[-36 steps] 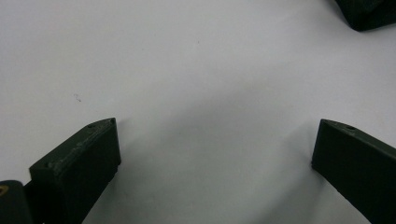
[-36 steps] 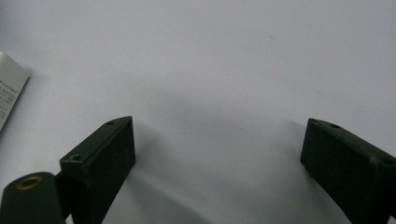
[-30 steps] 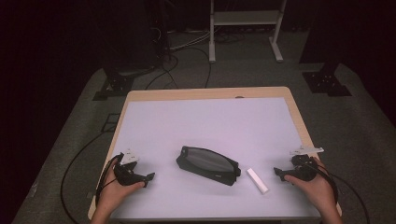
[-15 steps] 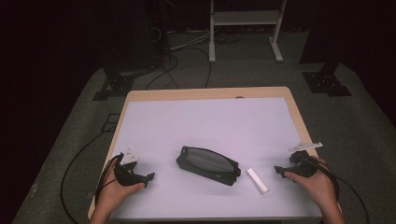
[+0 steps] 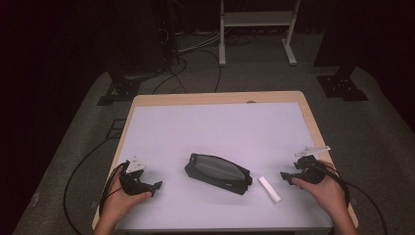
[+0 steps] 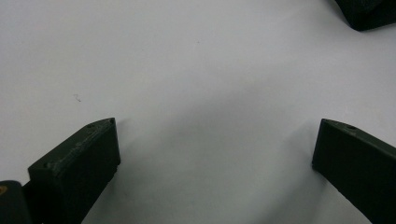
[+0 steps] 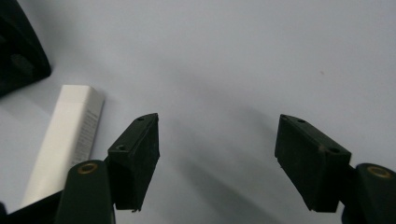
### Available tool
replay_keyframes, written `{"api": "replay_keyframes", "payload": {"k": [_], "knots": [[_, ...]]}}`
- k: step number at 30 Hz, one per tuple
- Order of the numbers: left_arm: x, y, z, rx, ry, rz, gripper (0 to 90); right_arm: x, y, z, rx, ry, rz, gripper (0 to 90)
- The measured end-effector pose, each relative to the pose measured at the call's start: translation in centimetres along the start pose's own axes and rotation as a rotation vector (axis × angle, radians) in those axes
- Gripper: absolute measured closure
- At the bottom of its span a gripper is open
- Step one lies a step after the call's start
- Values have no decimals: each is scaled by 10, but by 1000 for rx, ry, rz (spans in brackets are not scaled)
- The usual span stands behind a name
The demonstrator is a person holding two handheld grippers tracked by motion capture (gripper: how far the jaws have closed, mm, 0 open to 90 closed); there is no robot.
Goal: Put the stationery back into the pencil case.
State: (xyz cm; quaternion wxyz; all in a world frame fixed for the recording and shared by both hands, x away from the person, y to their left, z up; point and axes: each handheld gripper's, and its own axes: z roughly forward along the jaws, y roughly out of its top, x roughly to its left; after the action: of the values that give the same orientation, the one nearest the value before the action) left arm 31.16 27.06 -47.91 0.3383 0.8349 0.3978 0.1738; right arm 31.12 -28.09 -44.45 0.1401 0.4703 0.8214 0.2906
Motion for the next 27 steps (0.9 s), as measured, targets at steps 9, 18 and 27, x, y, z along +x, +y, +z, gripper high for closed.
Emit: {"api": "replay_keyframes", "payload": {"k": [9, 18, 27], "knots": [[0, 0, 0, 0, 0, 1, 0, 14, 11, 0, 6, 42, -26, 346], [0, 0, 0, 0, 0, 1, 0, 32, 21, 2, 16, 89, -52, 379], [0, 0, 0, 0, -1, 0, 0, 44, 19, 6, 44, 123, -63, 409]]}}
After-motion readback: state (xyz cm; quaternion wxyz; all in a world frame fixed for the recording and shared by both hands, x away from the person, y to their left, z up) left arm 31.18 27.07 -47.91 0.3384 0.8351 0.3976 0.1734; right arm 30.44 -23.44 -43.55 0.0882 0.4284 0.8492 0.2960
